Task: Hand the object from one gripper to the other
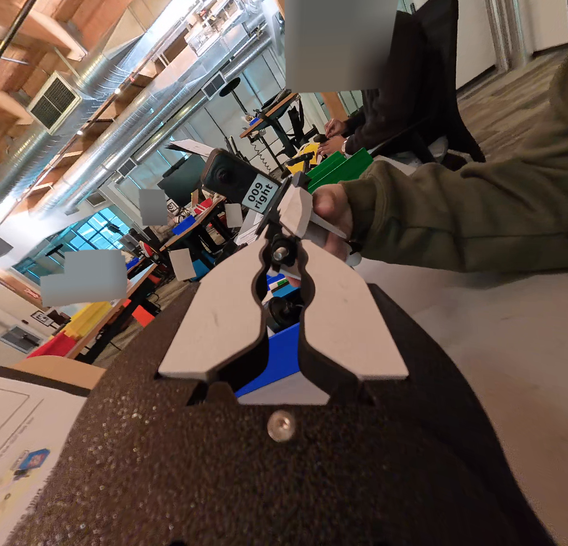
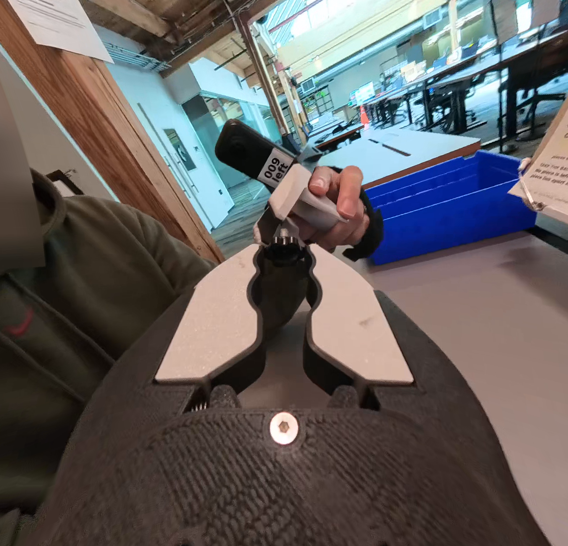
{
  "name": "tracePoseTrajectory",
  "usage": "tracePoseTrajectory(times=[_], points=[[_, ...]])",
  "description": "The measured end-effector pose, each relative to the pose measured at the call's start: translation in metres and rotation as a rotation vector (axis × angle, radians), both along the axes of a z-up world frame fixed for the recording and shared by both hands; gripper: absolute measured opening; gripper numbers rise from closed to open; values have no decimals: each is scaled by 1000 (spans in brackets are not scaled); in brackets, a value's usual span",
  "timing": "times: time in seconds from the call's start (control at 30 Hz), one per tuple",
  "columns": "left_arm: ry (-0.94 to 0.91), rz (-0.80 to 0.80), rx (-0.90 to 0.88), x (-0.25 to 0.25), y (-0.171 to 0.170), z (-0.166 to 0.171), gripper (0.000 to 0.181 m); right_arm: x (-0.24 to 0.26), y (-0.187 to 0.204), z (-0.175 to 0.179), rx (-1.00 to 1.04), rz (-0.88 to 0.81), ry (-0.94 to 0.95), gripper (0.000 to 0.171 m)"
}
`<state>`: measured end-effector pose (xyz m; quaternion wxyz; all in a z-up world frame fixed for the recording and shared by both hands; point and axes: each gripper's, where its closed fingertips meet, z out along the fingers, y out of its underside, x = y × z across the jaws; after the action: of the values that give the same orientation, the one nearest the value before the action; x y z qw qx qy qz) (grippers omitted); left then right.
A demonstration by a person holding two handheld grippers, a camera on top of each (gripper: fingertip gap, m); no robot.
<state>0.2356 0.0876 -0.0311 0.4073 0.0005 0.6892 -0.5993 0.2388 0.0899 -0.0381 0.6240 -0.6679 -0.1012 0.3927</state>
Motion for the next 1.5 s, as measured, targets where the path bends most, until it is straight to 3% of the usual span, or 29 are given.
tracePoseTrajectory(times=[0.17,0.3,0.5,0.6,0.7,0.87,1.07,1.23,1.5], points=[[-20,32,57,3,0,-6,17,-3,1,-2,-13,20,6,25],[-9,59,94,7,2,-11,6,-3,2,-3,-16,15,-4,25],[156,117,-5,21,11,-9,5,12,10,-3,57,-148,-129,29],[311,127,-150,27,17,-2,5,32,17,-2,157,-362,-363,51],[507,136,-316,33,25,3,5,35,15,10,371,-534,-738,59],[826,28,-464,27,22,-4,6,25,21,8,501,-612,-1150,57],[955,-29,-512,27,24,-14,6,29,31,-3,541,-678,-1496,44],[969,-36,-542,28,30,-14,5,28,33,-4,562,-683,-1525,25],[978,-63,-575,28,32,-11,5,27,35,-1,574,-703,-1507,23]])
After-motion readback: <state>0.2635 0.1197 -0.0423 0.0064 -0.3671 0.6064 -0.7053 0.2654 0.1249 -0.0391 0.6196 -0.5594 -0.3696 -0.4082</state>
